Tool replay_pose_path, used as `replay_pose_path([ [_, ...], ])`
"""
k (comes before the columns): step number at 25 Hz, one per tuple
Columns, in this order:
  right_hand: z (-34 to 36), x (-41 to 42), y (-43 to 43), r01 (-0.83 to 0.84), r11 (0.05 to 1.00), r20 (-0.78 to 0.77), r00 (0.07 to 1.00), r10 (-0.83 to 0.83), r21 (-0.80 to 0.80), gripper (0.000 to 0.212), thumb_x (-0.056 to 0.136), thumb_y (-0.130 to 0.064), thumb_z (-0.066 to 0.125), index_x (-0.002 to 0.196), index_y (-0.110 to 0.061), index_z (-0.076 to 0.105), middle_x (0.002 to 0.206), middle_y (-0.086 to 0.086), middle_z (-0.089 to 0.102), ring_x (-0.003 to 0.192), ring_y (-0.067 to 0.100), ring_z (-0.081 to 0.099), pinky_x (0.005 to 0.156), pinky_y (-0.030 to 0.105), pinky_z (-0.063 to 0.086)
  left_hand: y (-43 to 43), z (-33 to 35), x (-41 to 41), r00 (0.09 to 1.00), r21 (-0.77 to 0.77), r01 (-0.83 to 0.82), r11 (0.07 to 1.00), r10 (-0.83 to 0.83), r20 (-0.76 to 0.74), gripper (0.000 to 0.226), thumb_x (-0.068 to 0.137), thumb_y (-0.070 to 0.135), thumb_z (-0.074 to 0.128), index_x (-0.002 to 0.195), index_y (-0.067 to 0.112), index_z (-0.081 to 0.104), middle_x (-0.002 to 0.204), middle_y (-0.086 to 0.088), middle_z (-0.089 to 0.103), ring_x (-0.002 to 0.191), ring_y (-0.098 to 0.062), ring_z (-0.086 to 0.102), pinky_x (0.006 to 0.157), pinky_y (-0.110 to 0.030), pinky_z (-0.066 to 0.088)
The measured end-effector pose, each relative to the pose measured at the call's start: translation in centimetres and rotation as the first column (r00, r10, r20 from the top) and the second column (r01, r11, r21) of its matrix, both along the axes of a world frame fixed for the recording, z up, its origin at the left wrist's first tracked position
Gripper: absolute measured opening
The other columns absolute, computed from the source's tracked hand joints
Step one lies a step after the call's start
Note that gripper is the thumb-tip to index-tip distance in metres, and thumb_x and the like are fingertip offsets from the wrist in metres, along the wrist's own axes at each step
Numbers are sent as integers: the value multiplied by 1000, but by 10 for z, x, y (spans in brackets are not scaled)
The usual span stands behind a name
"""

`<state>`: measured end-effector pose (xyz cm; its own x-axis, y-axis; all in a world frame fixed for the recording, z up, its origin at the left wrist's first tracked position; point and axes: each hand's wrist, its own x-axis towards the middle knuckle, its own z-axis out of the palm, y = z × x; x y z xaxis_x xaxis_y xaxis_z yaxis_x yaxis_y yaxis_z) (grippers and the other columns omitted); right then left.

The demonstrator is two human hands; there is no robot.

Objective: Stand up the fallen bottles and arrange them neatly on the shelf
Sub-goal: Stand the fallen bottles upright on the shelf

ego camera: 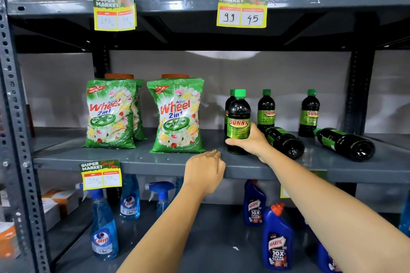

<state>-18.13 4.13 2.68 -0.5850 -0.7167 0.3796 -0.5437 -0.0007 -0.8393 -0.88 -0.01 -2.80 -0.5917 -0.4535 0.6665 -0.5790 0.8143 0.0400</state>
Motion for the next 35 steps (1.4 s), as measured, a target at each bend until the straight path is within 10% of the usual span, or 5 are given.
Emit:
replay_pose_path([
  [14,-2,34,53,-46,992,-22,999,44,-118,94,63,-52,82,139,-23,35,115,-10,54,108,11,55,90,28,44,0,4,1,997,75,70,995,-71,7,43,98,27,33,139,16,42,146,-1,43,131,-15,41,102,-27,35],
  [20,45,-26,92,311,739,79,940,-332,-598,12,92,-28,53,97,-17,56,73,-7,58,73,14,59,66,28,45,45,24,17,859,-202,402,893,-444,-253,33,93,19,46,122,8,58,122,-7,63,113,-17,53,97,-18,33],
  [24,42,-89,81,403,898,-26,910,-413,-178,18,87,-30,51,89,-14,61,85,5,63,90,32,63,70,34,44,78,9,-41,864,-240,503,830,-479,155,43,94,32,40,128,9,53,132,-10,58,122,-23,50,103,-33,39],
  [29,37,-108,63,161,885,75,974,-214,436,95,75,-76,50,146,-14,38,153,13,36,134,35,40,94,41,40,67,-2,-86,940,-98,339,936,-335,61,53,93,44,27,124,17,59,127,-5,63,110,-24,61,90,-34,51],
  [35,36,-106,55,210,920,64,968,-244,332,84,72,-48,76,136,-3,44,136,17,51,123,34,50,82,33,39,63,-11,-92,934,-140,347,927,-355,-38,48,89,42,33,111,18,69,111,-2,72,99,-17,68,84,-31,56],
])
